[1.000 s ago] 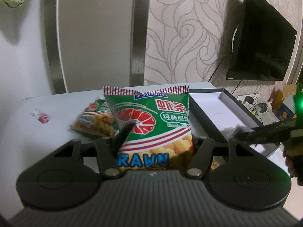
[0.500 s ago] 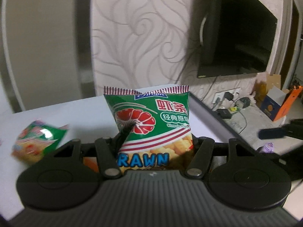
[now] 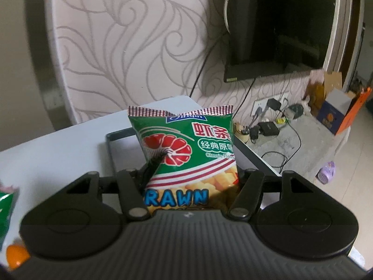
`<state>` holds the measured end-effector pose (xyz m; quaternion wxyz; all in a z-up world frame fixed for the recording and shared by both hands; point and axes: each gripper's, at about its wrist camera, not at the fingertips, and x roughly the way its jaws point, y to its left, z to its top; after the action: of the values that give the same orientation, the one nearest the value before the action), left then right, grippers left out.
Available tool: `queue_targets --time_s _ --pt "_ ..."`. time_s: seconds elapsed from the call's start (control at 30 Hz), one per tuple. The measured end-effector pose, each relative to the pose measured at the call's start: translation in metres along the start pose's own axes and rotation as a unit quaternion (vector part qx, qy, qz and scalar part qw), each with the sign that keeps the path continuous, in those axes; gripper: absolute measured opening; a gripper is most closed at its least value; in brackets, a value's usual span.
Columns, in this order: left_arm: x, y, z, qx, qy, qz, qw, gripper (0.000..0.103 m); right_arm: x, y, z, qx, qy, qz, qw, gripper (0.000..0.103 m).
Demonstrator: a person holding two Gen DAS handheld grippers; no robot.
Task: Organize snacks
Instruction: 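Carry both items into the black box while opening right then left tool, then move both tools back to the table toward the tan cake and chocolate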
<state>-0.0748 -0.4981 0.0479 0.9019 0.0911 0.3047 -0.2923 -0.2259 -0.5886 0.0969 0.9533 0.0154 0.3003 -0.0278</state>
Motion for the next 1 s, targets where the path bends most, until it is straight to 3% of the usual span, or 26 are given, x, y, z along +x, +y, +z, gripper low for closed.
queue_targets --time_s 0.07,0.13,0.2,0.6,0.8,1.0 --pt "0.005 -0.002 0.001 0.007 0.005 0.003 1.0 0.069 -0.006 -0.003 -0.004 0.008 -0.002 -0.006 1.0 0.086" --pt "0.009 -0.002 0.001 0.011 0.005 0.013 0.9998 0.082 -0.01 -0.006 -0.006 0.016 -0.003 -0.01 1.0 0.086" --pt "0.01 -0.002 0.001 0.013 0.0 0.022 0.9997 0.087 -0.013 -0.007 -0.009 0.022 -0.004 -0.014 1.0 0.086" --pt "-0.024 0.012 -0.007 0.023 -0.051 0.024 0.9981 0.087 -0.01 0.002 -0.005 0.028 -0.016 -0.011 0.999 0.086" --pt "-0.071 0.032 -0.019 0.023 -0.091 0.001 0.9956 0.087 -0.005 0.018 0.007 0.045 -0.048 -0.013 0.998 0.086" --pt "-0.121 0.054 -0.043 0.025 -0.106 -0.011 0.994 0.087 0.002 0.041 0.017 0.078 -0.075 -0.017 0.994 0.086"
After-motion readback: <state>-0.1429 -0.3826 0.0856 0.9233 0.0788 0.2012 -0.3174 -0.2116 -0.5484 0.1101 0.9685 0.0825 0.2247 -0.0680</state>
